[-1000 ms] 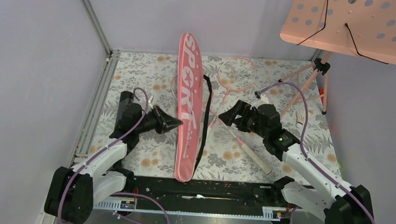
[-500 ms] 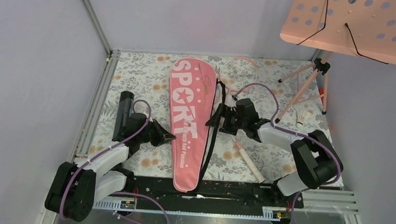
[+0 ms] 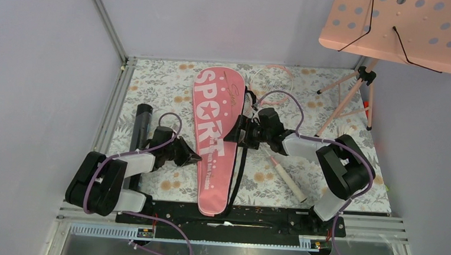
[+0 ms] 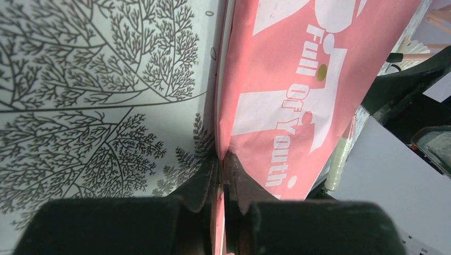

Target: Pack up the badminton gear

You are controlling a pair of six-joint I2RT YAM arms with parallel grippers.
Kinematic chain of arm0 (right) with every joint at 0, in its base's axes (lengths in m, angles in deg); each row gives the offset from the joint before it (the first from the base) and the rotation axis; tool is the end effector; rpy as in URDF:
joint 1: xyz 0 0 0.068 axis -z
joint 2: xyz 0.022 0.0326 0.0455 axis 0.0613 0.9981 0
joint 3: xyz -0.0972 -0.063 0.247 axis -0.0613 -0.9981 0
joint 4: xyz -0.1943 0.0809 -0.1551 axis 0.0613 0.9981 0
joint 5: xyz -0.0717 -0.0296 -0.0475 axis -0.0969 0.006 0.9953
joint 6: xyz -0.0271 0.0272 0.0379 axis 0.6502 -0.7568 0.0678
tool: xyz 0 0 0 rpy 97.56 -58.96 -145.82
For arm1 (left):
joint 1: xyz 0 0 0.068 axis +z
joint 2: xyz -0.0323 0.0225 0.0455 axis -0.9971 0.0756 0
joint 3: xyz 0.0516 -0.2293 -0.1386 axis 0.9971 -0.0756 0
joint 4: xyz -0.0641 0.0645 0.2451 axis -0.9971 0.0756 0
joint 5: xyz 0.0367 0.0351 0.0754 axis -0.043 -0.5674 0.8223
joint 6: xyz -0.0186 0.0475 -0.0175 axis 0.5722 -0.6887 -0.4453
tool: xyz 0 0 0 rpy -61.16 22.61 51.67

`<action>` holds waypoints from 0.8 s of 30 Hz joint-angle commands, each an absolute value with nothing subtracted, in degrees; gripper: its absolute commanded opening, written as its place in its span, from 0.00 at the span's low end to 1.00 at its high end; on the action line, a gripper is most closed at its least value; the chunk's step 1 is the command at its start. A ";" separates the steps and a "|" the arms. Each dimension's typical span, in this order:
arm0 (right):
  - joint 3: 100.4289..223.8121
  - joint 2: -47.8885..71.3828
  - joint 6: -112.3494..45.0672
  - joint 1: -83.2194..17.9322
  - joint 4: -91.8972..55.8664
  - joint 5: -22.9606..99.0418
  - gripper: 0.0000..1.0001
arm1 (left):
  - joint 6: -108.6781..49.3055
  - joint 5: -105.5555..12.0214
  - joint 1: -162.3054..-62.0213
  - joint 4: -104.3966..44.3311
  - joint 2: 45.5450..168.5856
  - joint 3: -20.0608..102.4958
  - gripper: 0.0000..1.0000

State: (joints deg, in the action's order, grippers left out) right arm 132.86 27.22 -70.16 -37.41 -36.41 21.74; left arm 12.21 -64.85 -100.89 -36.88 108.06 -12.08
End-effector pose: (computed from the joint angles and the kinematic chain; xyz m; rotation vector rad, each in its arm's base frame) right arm 0.2768 0.2033 0.1689 -0.0790 2.3423 1.1846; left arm 0.1985 -0.0704 0.1163 -0.6335 2.5283 -1.0556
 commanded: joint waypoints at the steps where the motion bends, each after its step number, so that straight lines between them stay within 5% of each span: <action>1: 136.53 28.62 -69.12 -38.56 -38.46 20.50 0.98 | 7.62 -61.95 -101.00 -35.22 109.55 -11.61 0.08; 8: 138.28 28.80 -70.18 -39.36 -40.23 19.83 0.97 | 6.33 -59.00 -101.45 -32.42 107.34 -11.45 0.07; 13: 139.30 26.81 -69.25 -40.56 -39.40 19.24 0.80 | 6.19 -58.11 -102.36 -32.09 107.88 -10.81 0.03; 16: 140.56 26.14 -67.93 -41.56 -37.18 19.46 0.60 | 6.15 -57.65 -103.44 -32.06 107.74 -10.45 0.03; 20: 142.66 25.92 -65.90 -42.45 -34.02 20.01 0.04 | 5.60 -56.47 -106.21 -31.55 105.66 -9.77 0.06; 24: 145.35 22.51 -60.60 -44.04 -25.79 25.75 0.00 | 4.23 -52.34 -108.59 -25.62 100.36 -7.75 0.22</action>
